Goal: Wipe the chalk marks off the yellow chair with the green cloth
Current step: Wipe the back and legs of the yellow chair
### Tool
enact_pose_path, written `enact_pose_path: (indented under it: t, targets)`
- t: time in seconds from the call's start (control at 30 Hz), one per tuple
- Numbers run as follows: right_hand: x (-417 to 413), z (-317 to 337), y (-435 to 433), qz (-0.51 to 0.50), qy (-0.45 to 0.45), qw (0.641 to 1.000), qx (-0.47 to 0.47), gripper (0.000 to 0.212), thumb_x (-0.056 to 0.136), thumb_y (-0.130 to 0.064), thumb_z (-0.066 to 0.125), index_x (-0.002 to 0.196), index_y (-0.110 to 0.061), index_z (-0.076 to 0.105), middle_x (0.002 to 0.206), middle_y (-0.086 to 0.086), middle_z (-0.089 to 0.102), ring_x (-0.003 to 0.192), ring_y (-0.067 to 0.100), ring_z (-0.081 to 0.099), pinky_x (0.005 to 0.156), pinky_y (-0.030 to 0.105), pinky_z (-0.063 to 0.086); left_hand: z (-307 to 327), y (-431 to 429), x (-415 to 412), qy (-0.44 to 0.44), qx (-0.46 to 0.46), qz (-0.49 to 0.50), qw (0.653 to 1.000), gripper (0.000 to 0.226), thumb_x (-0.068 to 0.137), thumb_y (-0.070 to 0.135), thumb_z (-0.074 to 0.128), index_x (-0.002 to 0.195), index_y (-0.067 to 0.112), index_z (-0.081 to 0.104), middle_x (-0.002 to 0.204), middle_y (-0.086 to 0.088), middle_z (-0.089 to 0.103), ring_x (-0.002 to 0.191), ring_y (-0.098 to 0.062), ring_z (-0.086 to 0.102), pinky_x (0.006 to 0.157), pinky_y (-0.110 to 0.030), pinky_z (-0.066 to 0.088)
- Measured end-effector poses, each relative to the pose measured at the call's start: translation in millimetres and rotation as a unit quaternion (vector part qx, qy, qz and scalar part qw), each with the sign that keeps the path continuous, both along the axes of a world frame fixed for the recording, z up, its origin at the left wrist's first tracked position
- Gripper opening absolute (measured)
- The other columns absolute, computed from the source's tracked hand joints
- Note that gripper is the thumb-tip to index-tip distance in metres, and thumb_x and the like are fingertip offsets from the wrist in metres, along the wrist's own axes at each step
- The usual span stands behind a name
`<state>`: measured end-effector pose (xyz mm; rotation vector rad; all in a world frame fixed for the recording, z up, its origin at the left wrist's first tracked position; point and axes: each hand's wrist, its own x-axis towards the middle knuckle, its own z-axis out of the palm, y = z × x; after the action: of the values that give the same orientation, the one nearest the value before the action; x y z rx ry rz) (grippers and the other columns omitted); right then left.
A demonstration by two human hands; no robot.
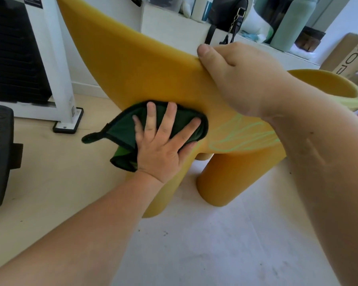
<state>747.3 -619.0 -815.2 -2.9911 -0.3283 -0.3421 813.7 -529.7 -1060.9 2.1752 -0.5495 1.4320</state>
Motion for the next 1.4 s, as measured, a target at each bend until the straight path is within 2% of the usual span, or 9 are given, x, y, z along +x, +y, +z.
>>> enact_pose_path:
  t: [0.2,0.4,0.5,0.57,0.77,0.97,1.07,1.2,1.4]
  targets:
    - [1.2,-8.0,1.2,-0.011,-0.07,0.997,-0.041,0.048,0.111,-0.045,0.02,0.069,-0.027,0.035,0.063,-0.003,0.038,0.058,0.011,0.039,0.055,0.028,0.027,-87.9,15.8,-23.6,0.131,0.043,-0.04,0.99,0.044,0.098,0.055,0.048,0.139,0.042,0.04,0.162,-0.007,0.002,0.146,-0.05,0.012,0.1,-0.072,0.036]
    - [0.2,-28.0,3.3,-0.052,-0.234,0.967,-0.08,0.045,0.108,-0.046,0.017,0.076,-0.027,0.041,0.067,-0.008,0.042,0.064,0.021,0.044,0.061,0.035,0.026,-32.2,14.1,-20.5,0.184,-0.034,-0.049,0.981,0.056,0.095,0.06,0.05,0.137,0.027,0.036,0.162,-0.019,0.0,0.147,-0.055,0.01,0.109,-0.073,0.024]
    - [-8.3,-51.4,6.3,-0.074,-0.277,0.957,-0.051,0.046,0.107,-0.045,0.024,0.121,-0.024,0.062,0.113,-0.002,0.064,0.12,0.027,0.053,0.098,0.039,0.03,-14.1,14.5,-11.4,0.177,-0.07,-0.051,0.98,0.068,0.092,0.066,0.051,0.138,0.022,0.03,0.158,-0.025,0.003,0.147,-0.055,0.01,0.109,-0.072,0.026]
    - [-21.2,-73.6,14.3,-0.093,-0.293,0.951,-0.015,0.053,0.106,-0.042,0.031,0.153,-0.022,0.042,0.155,0.001,0.045,0.151,0.029,0.026,0.122,0.046,0.012,-24.6,17.4,-12.6,0.191,-0.062,-0.06,0.978,0.067,0.093,0.066,0.048,0.138,0.02,0.03,0.158,-0.031,0.004,0.147,-0.055,0.01,0.108,-0.073,0.026]
    - [-38.8,-147.1,35.7,-0.125,-0.268,0.954,0.046,0.069,0.104,-0.039,0.045,0.162,-0.02,0.014,0.17,0.013,-0.002,0.155,0.04,-0.009,0.122,0.063,-0.001,-38.2,31.2,-22.3,0.29,0.0,-0.065,0.955,0.073,0.099,0.06,0.033,0.155,0.037,-0.008,0.165,-0.019,-0.006,0.152,-0.044,-0.009,0.121,-0.062,0.014]
    - [-67.4,-253.7,38.8,-0.089,-0.221,0.949,0.205,0.048,0.104,-0.033,0.046,0.149,-0.016,0.047,0.147,0.009,0.048,0.136,0.027,0.044,0.113,0.048,0.038,-12.5,67.9,-40.2,0.28,-0.004,-0.163,0.946,0.05,0.104,0.045,0.031,0.152,0.03,0.032,0.167,-0.01,-0.004,0.151,-0.038,0.01,0.12,-0.055,0.023]
    - [-78.8,-288.4,76.6,-0.112,-0.075,0.89,0.434,0.044,0.105,-0.035,0.036,0.143,-0.023,0.053,0.132,-0.008,0.057,0.123,0.004,0.05,0.105,0.038,0.047,2.4,83.7,-36.4,0.257,0.052,-0.158,0.952,0.051,0.1,0.028,0.045,0.151,0.029,0.038,0.165,-0.017,0.007,0.149,-0.039,0.018,0.122,-0.043,0.017]
    - [-46.8,-286.0,129.1,-0.164,-0.092,0.816,0.546,0.058,0.105,-0.029,0.036,0.16,-0.029,0.019,0.16,-0.001,0.024,0.147,0.008,0.024,0.121,0.018,0.019,25.4,106.1,-35.5,0.271,0.142,-0.145,0.941,0.073,0.09,0.004,0.05,0.15,0.041,0.032,0.162,-0.013,0.011,0.136,-0.038,0.032,0.113,-0.047,0.034]
    - [-0.8,-260.3,142.3,-0.363,-0.239,0.752,0.496,0.066,0.098,-0.042,0.042,0.156,-0.012,0.032,0.155,0.025,0.033,0.141,0.042,0.033,0.113,0.054,0.03,61.2,129.6,-35.2,0.278,0.268,-0.122,0.914,0.078,0.087,0.004,0.048,0.15,0.046,0.03,0.154,-0.013,0.024,0.124,-0.038,0.038,0.099,-0.058,0.043]
